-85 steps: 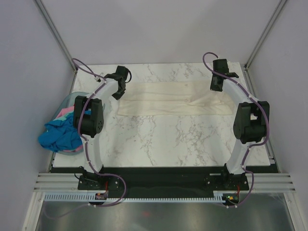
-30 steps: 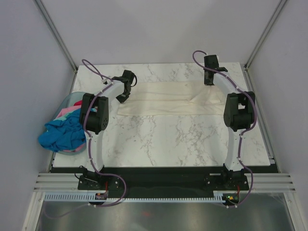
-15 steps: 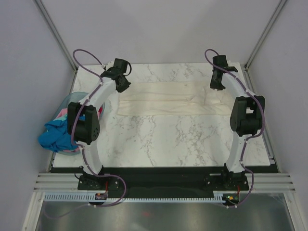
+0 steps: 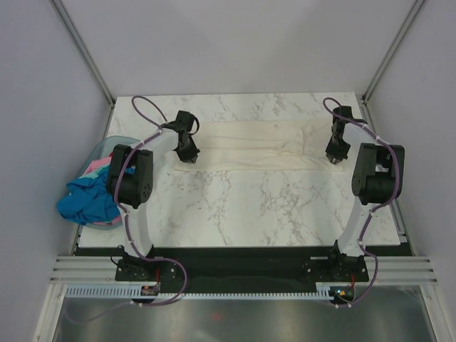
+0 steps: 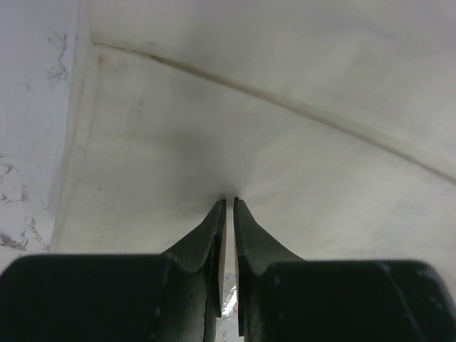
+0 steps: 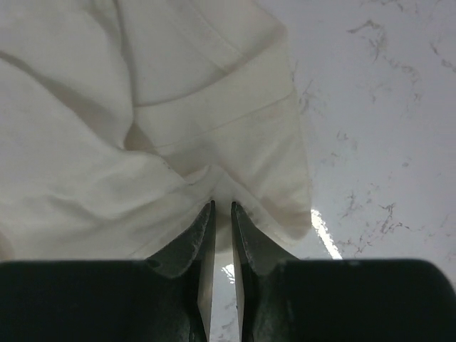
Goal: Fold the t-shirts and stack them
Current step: Fold the tshirt
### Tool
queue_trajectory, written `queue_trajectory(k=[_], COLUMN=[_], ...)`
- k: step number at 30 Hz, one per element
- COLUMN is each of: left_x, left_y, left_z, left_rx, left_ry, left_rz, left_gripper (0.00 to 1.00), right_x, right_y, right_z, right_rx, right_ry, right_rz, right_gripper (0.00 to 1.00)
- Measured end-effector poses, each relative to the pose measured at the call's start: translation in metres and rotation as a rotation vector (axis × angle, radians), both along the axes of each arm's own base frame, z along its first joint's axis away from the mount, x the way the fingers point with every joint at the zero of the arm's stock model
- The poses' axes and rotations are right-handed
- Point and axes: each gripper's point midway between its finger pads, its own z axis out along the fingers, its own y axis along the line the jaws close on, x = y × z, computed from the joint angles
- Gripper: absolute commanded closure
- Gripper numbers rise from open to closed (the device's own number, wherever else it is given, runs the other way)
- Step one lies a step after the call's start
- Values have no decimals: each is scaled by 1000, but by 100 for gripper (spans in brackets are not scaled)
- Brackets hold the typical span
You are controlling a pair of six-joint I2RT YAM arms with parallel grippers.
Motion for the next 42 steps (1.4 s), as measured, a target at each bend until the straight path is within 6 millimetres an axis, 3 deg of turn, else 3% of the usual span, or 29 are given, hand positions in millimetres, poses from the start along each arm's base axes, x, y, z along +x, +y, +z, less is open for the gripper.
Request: queue_trajectory(k=[9, 16, 19, 21, 25, 29, 32, 37, 42], left_x=[-12, -38, -42, -42, -44, -50, -60, -86, -90], left_y=[15, 21, 17, 7, -23, -52, -65, -73, -80], left_z=[-8, 1, 23, 47, 91, 123, 127, 109, 113], left_rx=[99, 137, 101, 40, -108, -243, -302, -374, -420], left_ry=[4, 48, 23, -27, -120, -197, -211, -144, -145], left_rz=[28, 19, 6, -31, -186, -375, -472, -544, -576], left_gripper=[87, 81, 80, 80, 78, 68, 65, 64, 64], right_x=[-12, -10, -1, 11, 31, 32, 38, 51, 55], right_y=[-25, -21, -7, 14, 73, 127, 131, 126, 127], right_z=[-8, 18, 34, 44, 49, 41, 39, 35, 21], right_rx=[-83, -64, -7, 60, 164, 275, 308, 341, 348], right_ry=[22, -35, -102, -168, -265, -291, -323, -369, -361], right_rz=[-59, -59, -49, -28, 66, 145, 128, 87, 72], right_gripper=[78, 70, 61, 55, 44, 41, 37, 36, 36])
